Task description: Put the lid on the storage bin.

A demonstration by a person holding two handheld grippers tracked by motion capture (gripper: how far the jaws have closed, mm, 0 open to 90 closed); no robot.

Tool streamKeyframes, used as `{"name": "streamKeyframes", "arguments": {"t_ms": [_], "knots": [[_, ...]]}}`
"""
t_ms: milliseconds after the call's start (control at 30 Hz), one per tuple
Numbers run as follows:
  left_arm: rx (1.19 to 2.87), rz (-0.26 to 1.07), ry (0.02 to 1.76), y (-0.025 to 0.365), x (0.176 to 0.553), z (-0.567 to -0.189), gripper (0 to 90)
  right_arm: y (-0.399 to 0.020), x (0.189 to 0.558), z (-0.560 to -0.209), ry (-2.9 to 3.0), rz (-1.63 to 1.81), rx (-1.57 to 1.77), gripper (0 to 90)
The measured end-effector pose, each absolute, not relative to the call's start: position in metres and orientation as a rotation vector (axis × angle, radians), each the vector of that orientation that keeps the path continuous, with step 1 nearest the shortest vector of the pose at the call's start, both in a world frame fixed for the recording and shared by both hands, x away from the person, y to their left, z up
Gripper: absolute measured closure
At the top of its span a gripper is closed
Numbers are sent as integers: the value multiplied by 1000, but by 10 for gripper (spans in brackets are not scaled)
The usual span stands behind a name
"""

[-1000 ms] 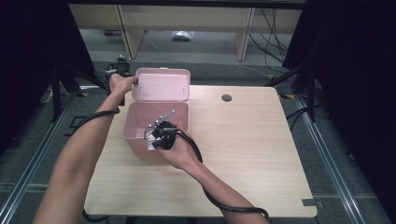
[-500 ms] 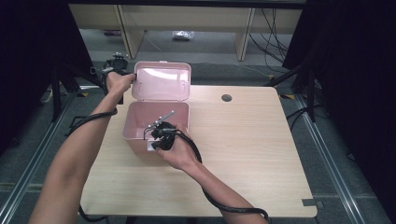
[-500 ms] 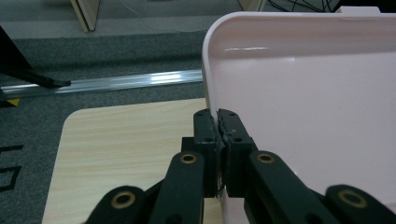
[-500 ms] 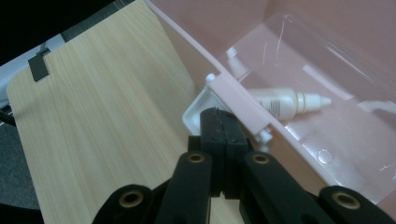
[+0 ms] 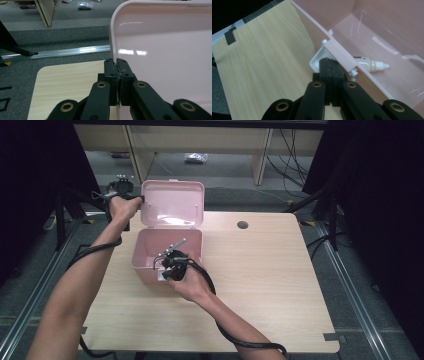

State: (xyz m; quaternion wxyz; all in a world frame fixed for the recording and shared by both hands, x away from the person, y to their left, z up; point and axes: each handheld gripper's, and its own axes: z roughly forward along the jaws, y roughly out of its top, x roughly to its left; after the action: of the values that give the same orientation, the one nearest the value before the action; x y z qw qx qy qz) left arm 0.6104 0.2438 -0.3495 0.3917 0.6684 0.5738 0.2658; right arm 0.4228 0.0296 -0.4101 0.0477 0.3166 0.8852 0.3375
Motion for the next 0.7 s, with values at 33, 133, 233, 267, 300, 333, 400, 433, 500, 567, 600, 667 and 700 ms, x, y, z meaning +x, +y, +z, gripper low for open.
{"name": "streamKeyframes", "arguments": {"t_ms": [33, 133, 233, 267, 300, 333, 400, 433, 500, 567, 600, 667, 700], "knots": [[1693, 676, 1456, 244, 609, -349, 878, 30, 423, -410, 2701, 1029, 975, 900], [1687, 675, 1452, 245, 607, -347, 882, 30, 423, -410, 2701, 1030, 976, 900], [1666, 681, 1446, 244, 604, -347, 884, 30, 424, -410, 2701, 1032, 962, 900], [1667, 683, 1441, 244, 603, -346, 884, 30, 424, -410, 2702, 1033, 965, 900], [1657, 688, 1436, 244, 601, -346, 884, 30, 424, -410, 2701, 1033, 965, 900], [1648, 691, 1430, 243, 600, -346, 885, 30, 424, -410, 2700, 1032, 964, 900], [1651, 697, 1417, 244, 596, -345, 885, 30, 424, -410, 2699, 1032, 963, 900], [1645, 703, 1412, 244, 594, -344, 885, 30, 424, -410, 2699, 1032, 963, 900], [1633, 716, 1398, 244, 590, -344, 885, 30, 424, -410, 2699, 1031, 961, 900], [1621, 726, 1382, 244, 586, -344, 885, 30, 424, -410, 2699, 1032, 961, 900], [1615, 737, 1370, 244, 582, -344, 885, 30, 424, -410, 2699, 1032, 960, 900], [1606, 751, 1352, 245, 577, -344, 885, 30, 424, -410, 2699, 1032, 965, 900], [1601, 758, 1342, 245, 574, -344, 885, 30, 424, -410, 2698, 1030, 984, 900]]}}
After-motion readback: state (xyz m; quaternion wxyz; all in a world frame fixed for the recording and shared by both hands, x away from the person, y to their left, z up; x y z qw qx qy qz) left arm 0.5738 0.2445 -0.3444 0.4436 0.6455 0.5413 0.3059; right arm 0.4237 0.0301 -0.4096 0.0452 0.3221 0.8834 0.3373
